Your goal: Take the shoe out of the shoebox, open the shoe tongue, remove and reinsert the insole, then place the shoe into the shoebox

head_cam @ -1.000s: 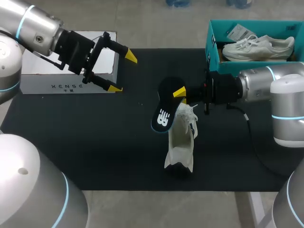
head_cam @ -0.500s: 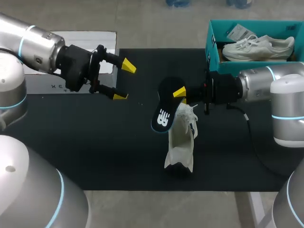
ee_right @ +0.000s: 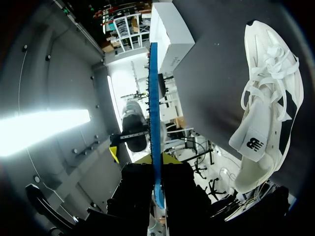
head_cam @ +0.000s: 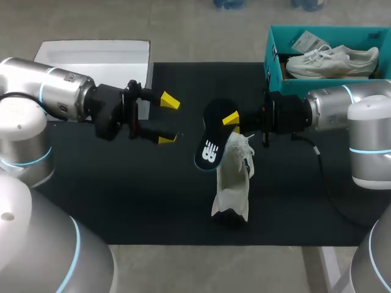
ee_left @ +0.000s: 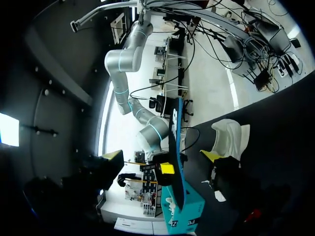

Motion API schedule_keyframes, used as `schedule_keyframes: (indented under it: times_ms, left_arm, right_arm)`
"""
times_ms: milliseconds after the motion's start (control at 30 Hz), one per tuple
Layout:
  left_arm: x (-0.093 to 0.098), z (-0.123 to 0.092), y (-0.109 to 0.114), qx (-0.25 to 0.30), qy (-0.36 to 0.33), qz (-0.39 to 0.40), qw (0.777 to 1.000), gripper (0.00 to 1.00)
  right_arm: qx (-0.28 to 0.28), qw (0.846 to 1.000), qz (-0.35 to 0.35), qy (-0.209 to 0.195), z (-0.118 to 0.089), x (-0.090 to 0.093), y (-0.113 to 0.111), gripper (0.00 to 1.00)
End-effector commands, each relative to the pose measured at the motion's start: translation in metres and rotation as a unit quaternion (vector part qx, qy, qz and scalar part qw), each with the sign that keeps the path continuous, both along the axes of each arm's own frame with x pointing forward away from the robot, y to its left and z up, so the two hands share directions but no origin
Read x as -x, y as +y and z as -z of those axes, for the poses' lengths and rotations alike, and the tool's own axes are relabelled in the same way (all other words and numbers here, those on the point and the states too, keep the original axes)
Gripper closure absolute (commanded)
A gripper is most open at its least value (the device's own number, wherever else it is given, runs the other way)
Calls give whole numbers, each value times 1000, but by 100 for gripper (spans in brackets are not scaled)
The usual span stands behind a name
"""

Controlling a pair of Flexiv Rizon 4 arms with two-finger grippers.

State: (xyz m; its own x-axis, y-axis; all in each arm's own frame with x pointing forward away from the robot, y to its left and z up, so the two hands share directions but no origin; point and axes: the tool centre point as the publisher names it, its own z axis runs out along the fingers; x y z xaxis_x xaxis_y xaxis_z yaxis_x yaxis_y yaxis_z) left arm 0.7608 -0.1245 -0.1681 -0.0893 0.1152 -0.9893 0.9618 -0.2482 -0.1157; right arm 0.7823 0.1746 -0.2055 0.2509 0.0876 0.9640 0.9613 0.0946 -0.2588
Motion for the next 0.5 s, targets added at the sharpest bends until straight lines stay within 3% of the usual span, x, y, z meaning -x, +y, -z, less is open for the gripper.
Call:
schedule_keyframes:
  times_ms: [33, 300, 500]
  left_arm:
    - [18, 7, -11, 1, 0, -11, 1000, 0]
    - [28, 16, -44, -21, 23, -30, 999, 0]
    - [11, 18, -56, -35, 65, -67, 995, 0]
  right_arm:
    - [1, 1000, 0, 0, 0, 0, 1, 100]
    - [1, 1000, 0, 0, 0, 0, 1, 100]
    - [1, 1000, 0, 0, 0, 0, 1, 100]
